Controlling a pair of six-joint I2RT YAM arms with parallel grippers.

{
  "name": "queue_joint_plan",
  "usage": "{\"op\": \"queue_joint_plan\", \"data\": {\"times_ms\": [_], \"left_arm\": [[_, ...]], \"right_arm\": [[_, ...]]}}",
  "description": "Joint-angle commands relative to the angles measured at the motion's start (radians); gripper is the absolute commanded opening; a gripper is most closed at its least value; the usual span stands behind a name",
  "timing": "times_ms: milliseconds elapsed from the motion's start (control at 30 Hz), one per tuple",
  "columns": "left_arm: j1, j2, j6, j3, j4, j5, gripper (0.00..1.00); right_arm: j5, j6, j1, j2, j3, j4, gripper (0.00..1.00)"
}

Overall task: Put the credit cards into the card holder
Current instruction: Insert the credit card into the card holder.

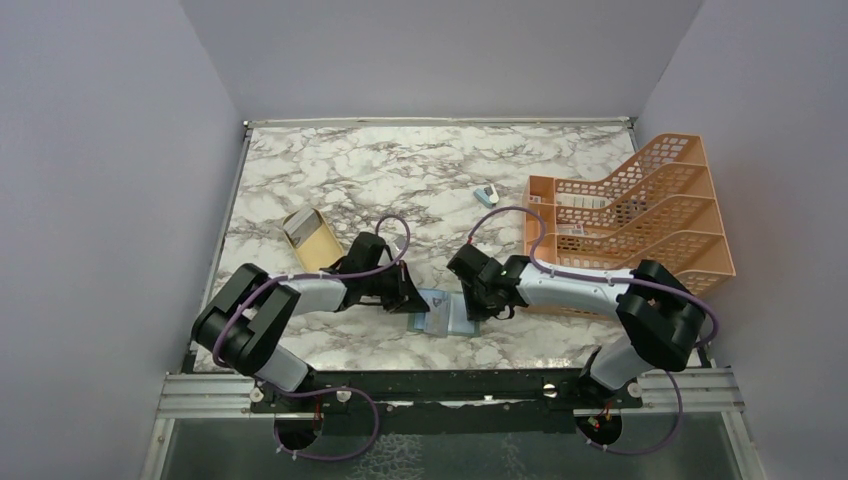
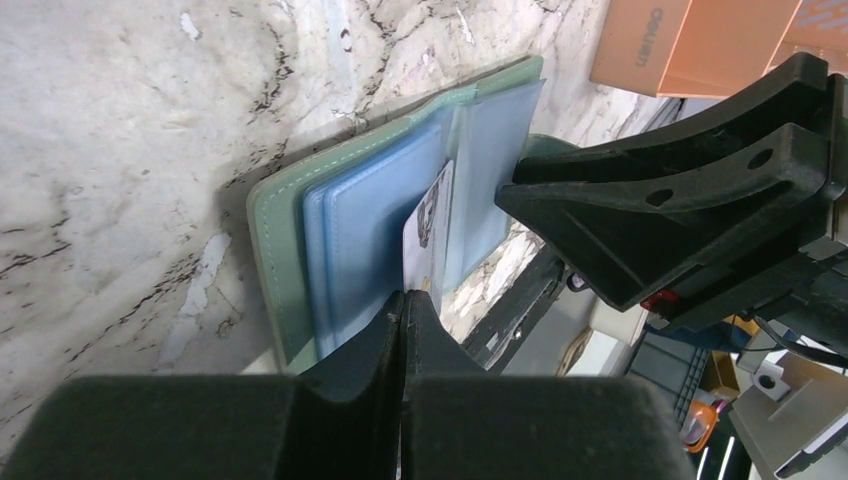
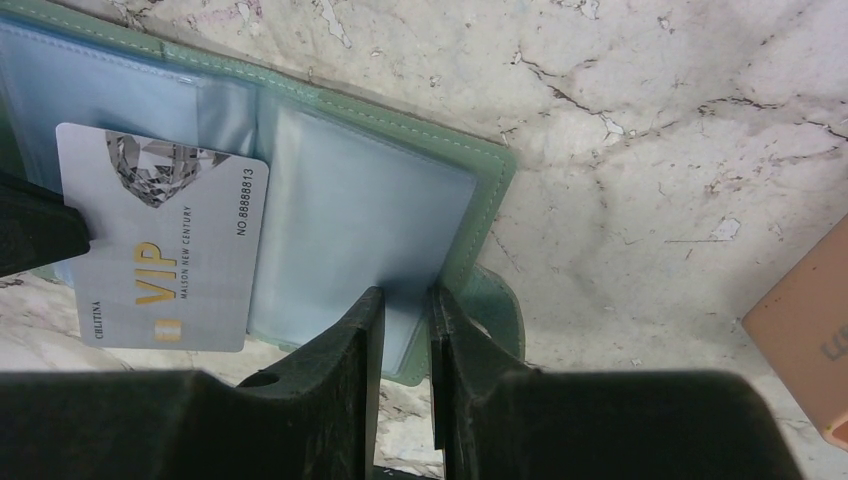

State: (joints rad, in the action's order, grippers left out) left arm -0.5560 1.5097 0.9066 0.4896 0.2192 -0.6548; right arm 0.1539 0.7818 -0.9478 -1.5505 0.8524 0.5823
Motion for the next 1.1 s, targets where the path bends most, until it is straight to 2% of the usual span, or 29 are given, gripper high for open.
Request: {"op": "queue_joint_plan", "data": {"times_ms": [0,133,333,1067], "left_arm": [[-0.022,-0.013,0.010,0.019,0.029,0.003,0.00],[-0.034,-0.067,0.023,0.041,-0.008,0.024,0.00],[-0.035,-0.103,-0.053,0.129,-0.150,0.051,0.00],[-0.039,0.032,-0.104,0.103,-0.110,0.055,0.00]], "right_arm": [[0.028,0.016,0.001,-0.024,-0.034,-0.029,0.22],[0.027,0.016,0.000,-0.015,-0.040,-0.035,0.21],[0.020,0.019,0.002,-0.014,-0.056,-0.058,0.22],[0.003,0.023,0.001,-0.015,-0.052,-0.062,0.22]]}}
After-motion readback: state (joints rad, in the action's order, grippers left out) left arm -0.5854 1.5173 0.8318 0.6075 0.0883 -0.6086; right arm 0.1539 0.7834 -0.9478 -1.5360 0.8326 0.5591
